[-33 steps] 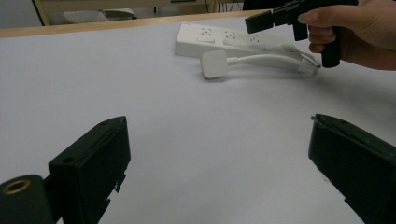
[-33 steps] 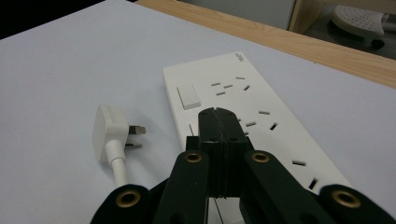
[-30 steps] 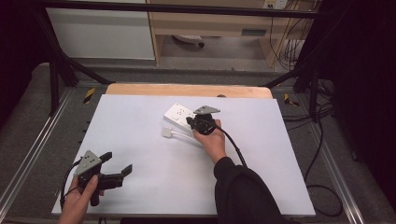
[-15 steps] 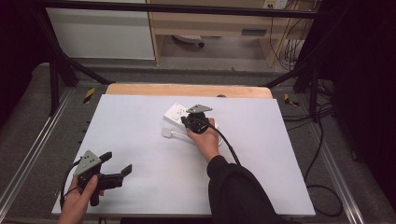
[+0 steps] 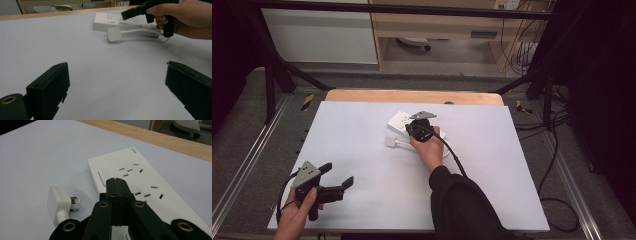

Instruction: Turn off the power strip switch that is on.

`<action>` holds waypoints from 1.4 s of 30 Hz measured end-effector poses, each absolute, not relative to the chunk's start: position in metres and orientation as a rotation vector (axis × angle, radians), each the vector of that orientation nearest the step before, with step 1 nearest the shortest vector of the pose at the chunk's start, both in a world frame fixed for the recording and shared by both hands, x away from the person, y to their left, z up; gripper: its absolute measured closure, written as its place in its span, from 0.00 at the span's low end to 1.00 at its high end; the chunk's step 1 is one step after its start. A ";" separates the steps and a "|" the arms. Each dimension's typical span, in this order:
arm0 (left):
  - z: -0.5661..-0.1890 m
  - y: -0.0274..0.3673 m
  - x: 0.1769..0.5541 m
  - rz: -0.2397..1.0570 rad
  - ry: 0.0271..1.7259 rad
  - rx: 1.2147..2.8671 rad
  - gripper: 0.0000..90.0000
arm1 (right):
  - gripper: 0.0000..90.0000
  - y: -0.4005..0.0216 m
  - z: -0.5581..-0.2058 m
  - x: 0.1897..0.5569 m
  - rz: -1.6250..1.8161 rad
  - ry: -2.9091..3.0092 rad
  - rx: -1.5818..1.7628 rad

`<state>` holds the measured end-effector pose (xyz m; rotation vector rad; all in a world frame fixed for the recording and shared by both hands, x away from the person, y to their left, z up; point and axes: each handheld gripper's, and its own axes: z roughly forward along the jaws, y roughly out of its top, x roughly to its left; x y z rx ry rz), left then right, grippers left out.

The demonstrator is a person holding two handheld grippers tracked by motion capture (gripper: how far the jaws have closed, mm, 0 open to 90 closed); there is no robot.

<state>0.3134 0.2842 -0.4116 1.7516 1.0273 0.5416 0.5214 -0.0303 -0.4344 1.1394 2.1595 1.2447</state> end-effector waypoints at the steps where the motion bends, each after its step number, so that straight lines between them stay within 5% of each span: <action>1: -0.412 0.284 0.313 0.543 1.027 1.753 0.06 | 1.00 -0.030 -0.435 0.522 1.235 2.160 1.143; 42: -0.412 0.283 0.314 0.535 1.028 1.761 0.06 | 1.00 -0.022 -0.439 0.529 1.185 2.189 1.188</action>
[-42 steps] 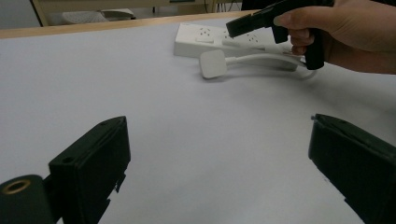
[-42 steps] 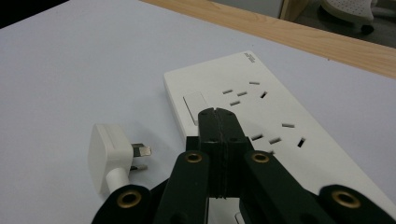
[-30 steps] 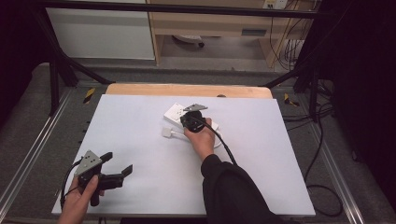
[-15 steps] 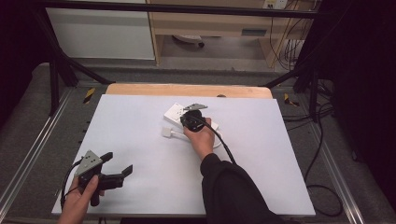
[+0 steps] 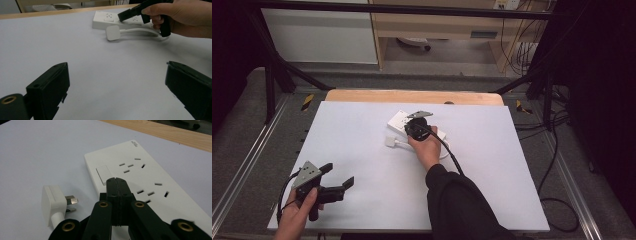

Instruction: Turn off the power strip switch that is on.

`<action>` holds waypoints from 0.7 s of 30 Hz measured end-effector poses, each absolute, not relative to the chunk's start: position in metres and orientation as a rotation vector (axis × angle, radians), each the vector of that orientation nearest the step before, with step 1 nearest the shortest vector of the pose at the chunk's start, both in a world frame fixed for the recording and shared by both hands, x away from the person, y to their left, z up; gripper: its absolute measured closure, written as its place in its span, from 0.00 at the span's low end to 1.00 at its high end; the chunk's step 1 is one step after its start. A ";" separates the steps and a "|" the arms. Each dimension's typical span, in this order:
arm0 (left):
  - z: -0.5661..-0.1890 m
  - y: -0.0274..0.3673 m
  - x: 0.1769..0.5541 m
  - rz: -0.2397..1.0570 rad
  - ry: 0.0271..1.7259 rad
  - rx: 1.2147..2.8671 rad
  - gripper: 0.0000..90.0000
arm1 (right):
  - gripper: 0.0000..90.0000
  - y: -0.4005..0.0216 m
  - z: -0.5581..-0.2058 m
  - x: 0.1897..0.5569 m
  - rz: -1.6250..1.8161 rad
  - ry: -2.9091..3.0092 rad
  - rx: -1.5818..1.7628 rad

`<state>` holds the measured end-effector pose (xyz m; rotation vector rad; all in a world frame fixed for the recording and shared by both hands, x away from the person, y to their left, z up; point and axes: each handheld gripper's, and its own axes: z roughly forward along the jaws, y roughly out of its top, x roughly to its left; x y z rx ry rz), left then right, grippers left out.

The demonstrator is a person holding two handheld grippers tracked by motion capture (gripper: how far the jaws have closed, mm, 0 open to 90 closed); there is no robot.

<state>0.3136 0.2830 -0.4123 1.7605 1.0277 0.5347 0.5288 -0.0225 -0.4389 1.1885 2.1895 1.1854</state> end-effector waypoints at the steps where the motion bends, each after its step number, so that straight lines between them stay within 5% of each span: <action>1: -0.412 0.283 0.314 0.534 1.027 1.761 0.06 | 1.00 -0.022 -0.439 0.529 1.185 2.190 1.188; 21: -0.412 0.283 0.314 0.543 1.024 1.769 0.06 | 1.00 -0.022 -0.438 0.531 1.177 2.190 1.206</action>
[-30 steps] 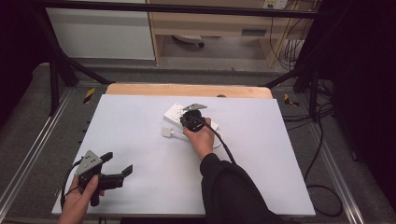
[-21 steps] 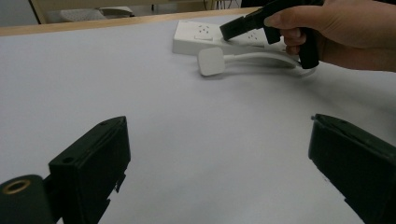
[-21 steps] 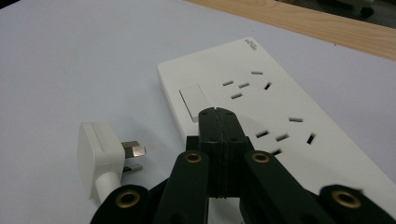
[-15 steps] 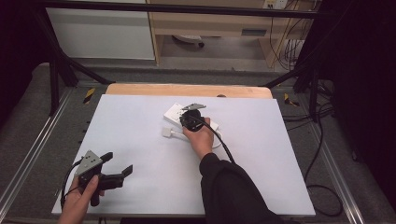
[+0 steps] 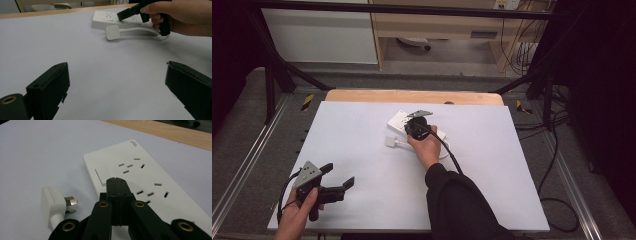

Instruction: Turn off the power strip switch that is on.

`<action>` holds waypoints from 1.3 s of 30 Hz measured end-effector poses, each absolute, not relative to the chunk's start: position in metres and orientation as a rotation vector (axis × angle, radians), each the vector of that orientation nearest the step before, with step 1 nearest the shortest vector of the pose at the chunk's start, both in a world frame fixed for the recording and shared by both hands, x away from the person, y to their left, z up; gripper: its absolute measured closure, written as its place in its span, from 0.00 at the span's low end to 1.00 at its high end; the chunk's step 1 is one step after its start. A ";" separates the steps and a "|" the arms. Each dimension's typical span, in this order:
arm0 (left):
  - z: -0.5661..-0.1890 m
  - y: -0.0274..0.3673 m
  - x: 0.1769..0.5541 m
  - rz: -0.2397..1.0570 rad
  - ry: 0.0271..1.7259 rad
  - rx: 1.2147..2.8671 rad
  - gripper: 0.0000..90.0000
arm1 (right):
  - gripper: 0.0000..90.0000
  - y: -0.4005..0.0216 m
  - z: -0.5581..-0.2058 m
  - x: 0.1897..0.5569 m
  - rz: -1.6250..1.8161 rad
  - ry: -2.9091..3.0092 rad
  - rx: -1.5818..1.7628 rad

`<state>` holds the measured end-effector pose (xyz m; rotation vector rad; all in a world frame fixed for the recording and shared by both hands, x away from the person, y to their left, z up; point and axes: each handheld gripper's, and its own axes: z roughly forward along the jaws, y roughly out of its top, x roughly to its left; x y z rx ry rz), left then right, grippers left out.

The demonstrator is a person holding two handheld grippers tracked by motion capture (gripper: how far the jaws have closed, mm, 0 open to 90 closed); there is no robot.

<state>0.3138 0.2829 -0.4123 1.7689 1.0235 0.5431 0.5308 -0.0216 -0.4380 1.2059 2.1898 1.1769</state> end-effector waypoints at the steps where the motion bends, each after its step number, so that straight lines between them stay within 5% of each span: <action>1: -0.412 0.283 0.314 0.543 1.024 1.769 0.06 | 1.00 -0.022 -0.438 0.531 1.177 2.190 1.207; 39: -0.413 0.282 0.314 0.529 1.024 1.778 0.06 | 1.00 -0.019 -0.438 0.532 1.163 2.197 1.232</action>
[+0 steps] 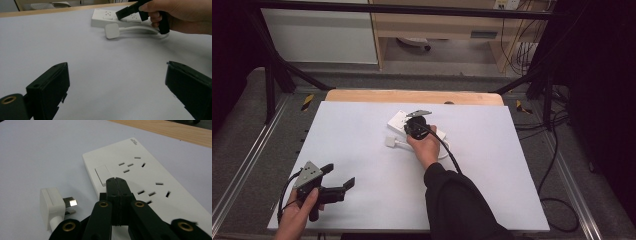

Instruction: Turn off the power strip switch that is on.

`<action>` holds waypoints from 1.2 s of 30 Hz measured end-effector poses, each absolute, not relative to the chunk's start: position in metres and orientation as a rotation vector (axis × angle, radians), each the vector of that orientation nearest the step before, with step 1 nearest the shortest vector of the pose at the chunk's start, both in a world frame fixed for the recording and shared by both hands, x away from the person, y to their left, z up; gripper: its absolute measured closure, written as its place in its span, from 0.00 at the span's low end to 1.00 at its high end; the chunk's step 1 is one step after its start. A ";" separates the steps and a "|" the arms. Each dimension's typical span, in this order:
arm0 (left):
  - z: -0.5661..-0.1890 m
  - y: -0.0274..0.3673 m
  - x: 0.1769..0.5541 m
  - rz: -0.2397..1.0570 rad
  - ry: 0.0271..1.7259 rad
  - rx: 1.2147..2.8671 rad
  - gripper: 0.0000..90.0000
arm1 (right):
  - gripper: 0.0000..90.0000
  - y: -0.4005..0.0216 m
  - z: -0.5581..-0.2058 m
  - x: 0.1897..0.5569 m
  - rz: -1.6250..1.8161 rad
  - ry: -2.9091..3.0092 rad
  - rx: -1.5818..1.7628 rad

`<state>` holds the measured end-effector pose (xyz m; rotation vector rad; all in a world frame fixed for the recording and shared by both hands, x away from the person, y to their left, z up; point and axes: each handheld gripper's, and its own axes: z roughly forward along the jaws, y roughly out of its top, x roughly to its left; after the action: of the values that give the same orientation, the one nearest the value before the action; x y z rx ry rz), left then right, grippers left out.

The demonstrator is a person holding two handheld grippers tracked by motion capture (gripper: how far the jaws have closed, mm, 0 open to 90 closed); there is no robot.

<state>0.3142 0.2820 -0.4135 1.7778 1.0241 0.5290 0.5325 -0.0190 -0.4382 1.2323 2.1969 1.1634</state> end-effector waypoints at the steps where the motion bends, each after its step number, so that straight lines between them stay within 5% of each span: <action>1: -0.414 0.282 0.314 0.529 1.024 1.778 0.06 | 1.00 -0.019 -0.438 0.532 1.167 2.196 1.231; 31: -0.414 0.283 0.314 0.539 1.028 1.782 0.06 | 1.00 -0.026 -0.425 0.529 1.213 2.183 1.194; 36: -0.414 0.282 0.314 0.537 1.025 1.783 0.06 | 0.92 -0.030 -0.418 0.525 1.243 2.175 1.199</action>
<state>0.3135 0.2820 -0.4136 1.7827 1.0246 0.5375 0.5251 -0.0302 -0.4183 1.1987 2.1748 1.2428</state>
